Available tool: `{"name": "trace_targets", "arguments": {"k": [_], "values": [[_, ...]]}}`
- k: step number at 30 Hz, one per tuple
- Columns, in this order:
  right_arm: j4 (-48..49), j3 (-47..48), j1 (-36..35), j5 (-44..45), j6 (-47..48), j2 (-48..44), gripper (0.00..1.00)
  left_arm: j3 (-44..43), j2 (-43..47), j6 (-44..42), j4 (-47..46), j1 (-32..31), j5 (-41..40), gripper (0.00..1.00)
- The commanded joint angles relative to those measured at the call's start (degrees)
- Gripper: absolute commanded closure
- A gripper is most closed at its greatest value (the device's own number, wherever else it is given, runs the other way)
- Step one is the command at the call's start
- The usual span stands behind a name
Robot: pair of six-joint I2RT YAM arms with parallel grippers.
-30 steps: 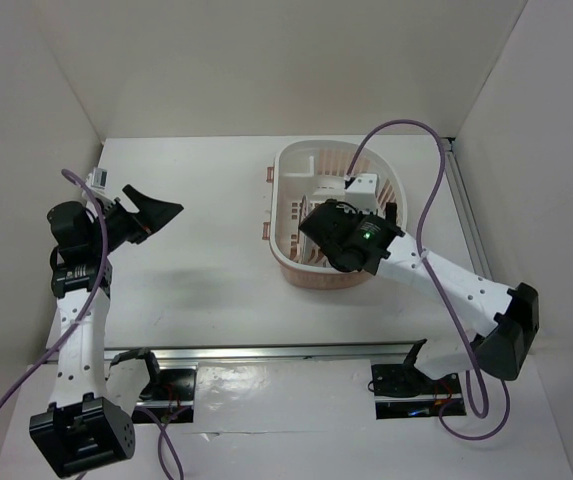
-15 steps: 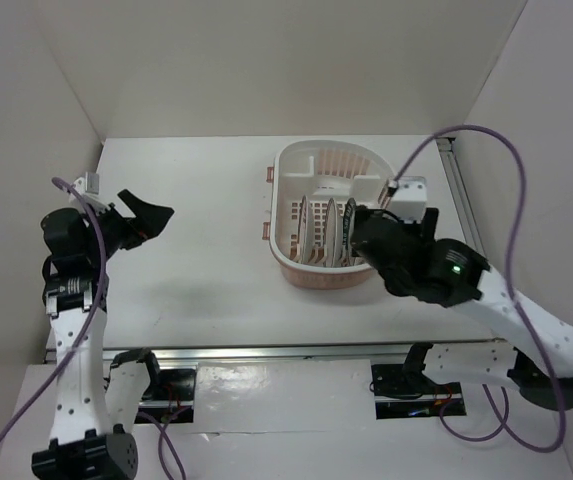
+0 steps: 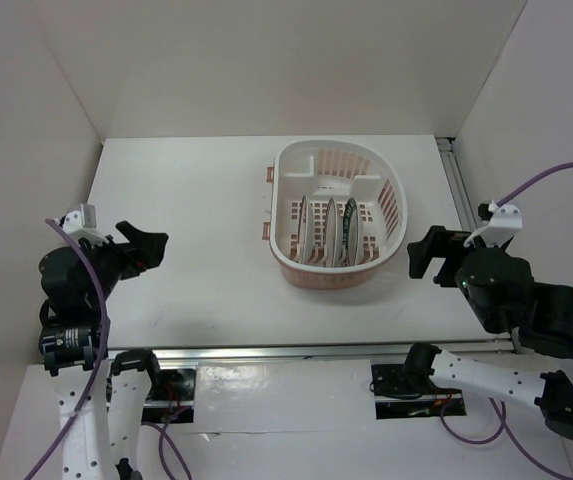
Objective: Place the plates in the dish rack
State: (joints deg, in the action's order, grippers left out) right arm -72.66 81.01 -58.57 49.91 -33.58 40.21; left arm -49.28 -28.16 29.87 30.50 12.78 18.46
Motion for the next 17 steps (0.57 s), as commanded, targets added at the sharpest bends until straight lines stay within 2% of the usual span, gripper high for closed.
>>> {"name": "trace_targets", "arguments": {"k": [1, 10, 17], "values": [[-2.40, 1.34, 0.99, -4.55, -0.17, -2.23, 0.00, 0.32, 0.92, -1.83, 2.98, -0.65, -0.01, 0.00], [-2.48, 1.87, 5.73, -5.52, -0.17, -9.17, 0.00, 0.32, 0.92, -1.83, 2.98, -1.17, 0.61, 0.00], [-2.48, 2.39, 7.24, -6.58, 0.36, -9.18, 0.00, 0.32, 0.92, -1.83, 2.46, -1.17, 0.61, 0.00]]}}
